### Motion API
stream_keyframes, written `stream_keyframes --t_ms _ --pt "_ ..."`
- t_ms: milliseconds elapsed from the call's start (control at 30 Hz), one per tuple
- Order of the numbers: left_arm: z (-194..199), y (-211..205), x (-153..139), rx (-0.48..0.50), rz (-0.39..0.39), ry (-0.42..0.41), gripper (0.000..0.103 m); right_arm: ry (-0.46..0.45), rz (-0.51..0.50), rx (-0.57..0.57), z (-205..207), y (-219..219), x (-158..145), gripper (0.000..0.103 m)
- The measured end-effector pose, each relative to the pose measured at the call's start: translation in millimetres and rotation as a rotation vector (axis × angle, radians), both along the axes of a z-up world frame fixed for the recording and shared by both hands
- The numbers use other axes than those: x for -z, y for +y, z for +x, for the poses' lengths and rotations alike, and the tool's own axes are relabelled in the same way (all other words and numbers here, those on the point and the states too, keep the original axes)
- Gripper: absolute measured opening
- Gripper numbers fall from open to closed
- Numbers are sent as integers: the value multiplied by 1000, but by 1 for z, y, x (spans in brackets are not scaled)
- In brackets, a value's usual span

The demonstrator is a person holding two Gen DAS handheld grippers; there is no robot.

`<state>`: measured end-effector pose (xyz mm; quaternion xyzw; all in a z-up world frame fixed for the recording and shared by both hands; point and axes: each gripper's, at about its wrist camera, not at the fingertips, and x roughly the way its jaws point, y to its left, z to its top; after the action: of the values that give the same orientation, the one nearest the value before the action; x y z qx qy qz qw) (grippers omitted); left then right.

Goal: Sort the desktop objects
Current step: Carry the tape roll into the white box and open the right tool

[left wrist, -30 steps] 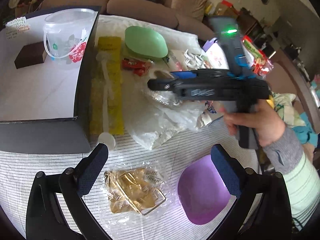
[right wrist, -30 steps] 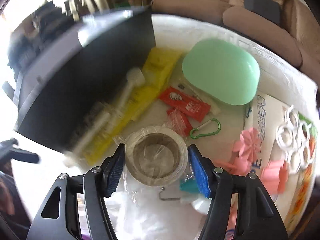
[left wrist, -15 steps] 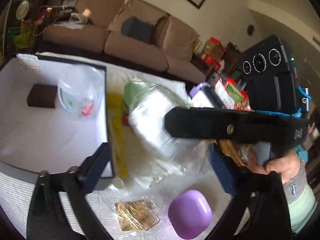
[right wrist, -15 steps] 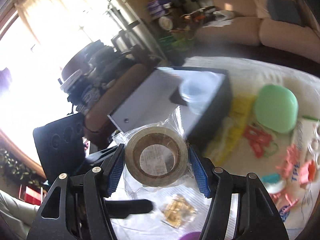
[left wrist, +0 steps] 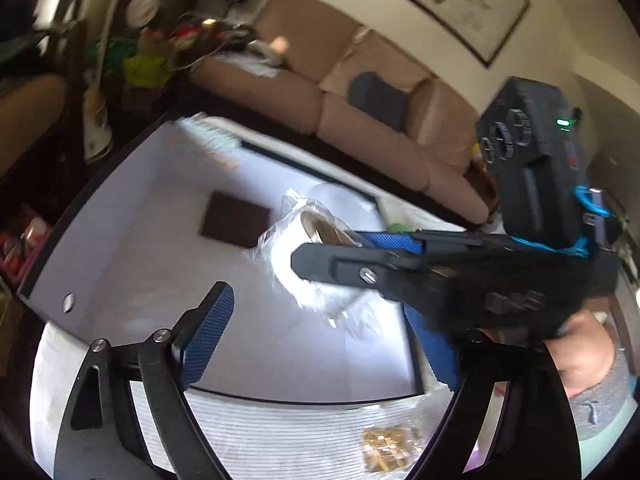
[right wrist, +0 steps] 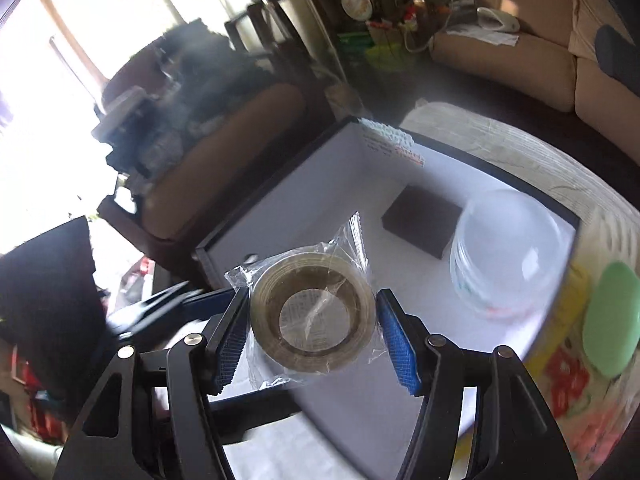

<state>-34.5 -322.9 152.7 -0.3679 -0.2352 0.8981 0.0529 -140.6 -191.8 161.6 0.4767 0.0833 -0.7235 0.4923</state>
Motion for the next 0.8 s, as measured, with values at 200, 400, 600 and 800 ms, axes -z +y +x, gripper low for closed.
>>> stream_keyframes --t_ms 200,400,600,800 --pt "-4 -34 23 -84 -1 -107 87 -1 163 21 -28 -48 55 65" --pt "16 -78 20 -172 58 -72 89 -29 279 44 -49 -81 91 65" --pt "36 -114 23 -248 99 -52 92 -37 301 20 -52 -106 109 65" --pt "40 -130 30 -278 144 -10 92 -16 309 -31 -49 -135 120 65"
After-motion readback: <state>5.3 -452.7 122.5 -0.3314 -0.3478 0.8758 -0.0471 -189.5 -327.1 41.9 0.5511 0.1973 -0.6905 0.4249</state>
